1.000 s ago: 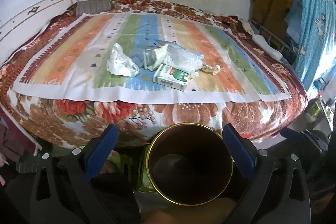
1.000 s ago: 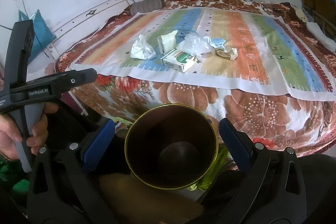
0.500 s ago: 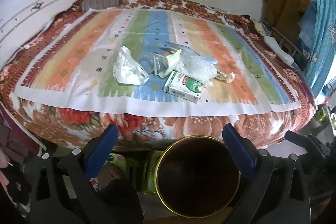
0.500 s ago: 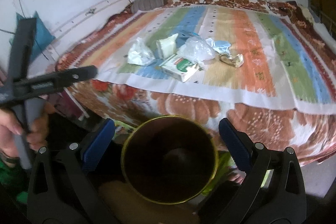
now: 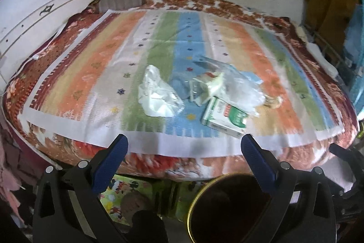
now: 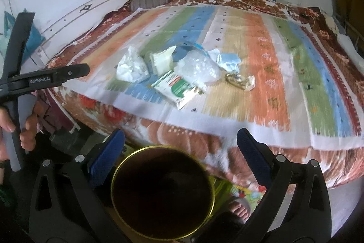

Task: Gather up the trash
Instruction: 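Reach both tools toward the crumpled plastic bags on the sheet, then grasp the white plastic bag with the left tool while the right grasps clear plastic, then carry both bags to the bin and open both tools to drop them, then reach the left tool to the clear cup while the right reaches the gold wrapper, then grasp the clear plastic cup with the left tool while the right grasps the gold wrapper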

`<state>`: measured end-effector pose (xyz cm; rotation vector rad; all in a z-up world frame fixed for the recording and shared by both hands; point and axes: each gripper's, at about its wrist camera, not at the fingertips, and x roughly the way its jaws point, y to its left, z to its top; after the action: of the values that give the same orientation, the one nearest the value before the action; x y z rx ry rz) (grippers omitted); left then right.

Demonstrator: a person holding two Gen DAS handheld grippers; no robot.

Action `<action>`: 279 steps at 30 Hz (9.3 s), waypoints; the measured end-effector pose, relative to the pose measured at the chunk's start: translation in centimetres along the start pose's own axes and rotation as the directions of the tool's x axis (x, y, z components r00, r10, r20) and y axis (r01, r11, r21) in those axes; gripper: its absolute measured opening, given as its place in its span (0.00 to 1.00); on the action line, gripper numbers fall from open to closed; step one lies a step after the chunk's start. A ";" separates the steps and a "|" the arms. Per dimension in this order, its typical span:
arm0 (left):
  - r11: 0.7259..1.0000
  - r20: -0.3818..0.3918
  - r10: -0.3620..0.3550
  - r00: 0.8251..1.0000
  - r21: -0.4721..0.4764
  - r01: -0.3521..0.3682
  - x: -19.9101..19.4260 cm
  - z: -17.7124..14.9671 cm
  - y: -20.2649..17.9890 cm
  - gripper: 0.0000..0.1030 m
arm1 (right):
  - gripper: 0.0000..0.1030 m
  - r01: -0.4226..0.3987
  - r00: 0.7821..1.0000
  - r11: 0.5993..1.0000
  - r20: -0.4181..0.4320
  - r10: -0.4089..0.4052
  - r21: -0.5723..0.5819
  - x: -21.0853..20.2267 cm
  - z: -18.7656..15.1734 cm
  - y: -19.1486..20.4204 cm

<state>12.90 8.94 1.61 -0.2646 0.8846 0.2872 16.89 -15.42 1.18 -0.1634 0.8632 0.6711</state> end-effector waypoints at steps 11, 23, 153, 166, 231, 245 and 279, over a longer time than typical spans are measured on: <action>0.997 -0.081 0.073 0.994 -0.004 -0.074 4.9 3.9 2.1 0.94 | 0.88 -0.001 0.999 1.000 -0.044 0.002 0.008 3.4 3.9 -1.9; 0.992 -0.176 0.072 0.982 -0.090 -0.089 10.1 5.5 4.9 0.94 | 0.90 0.031 0.999 0.999 -0.043 -0.029 0.037 6.9 7.0 -3.6; 0.980 -0.133 -0.177 0.975 0.067 0.188 -1.8 -8.3 -6.0 0.04 | 0.07 -0.022 0.999 0.997 -0.041 0.025 0.078 -2.3 -5.2 0.1; 0.975 -0.260 -0.203 0.944 0.034 0.219 0.8 -9.6 -6.5 0.40 | 0.36 -0.010 0.967 0.998 -0.252 0.023 0.056 1.4 -6.9 1.0; 0.915 -0.111 -0.251 0.962 -0.351 0.198 11.5 6.6 4.1 0.93 | 0.91 0.005 0.995 1.000 -0.097 -0.003 0.024 8.1 7.4 -4.0; 0.898 -0.161 -0.309 0.937 -0.373 0.232 16.6 8.2 3.6 0.77 | 0.90 0.084 0.989 0.991 -0.127 -0.070 0.109 12.9 9.4 -9.0; 0.881 -0.210 -0.336 0.918 -0.415 0.227 24.0 10.4 3.5 0.26 | 0.21 0.139 0.947 0.990 -0.291 -0.139 -0.018 21.8 8.5 -12.9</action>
<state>33.53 19.06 -11.39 -0.8116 1.0476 0.1469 40.23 -11.78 -11.22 -0.3246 1.1248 0.5201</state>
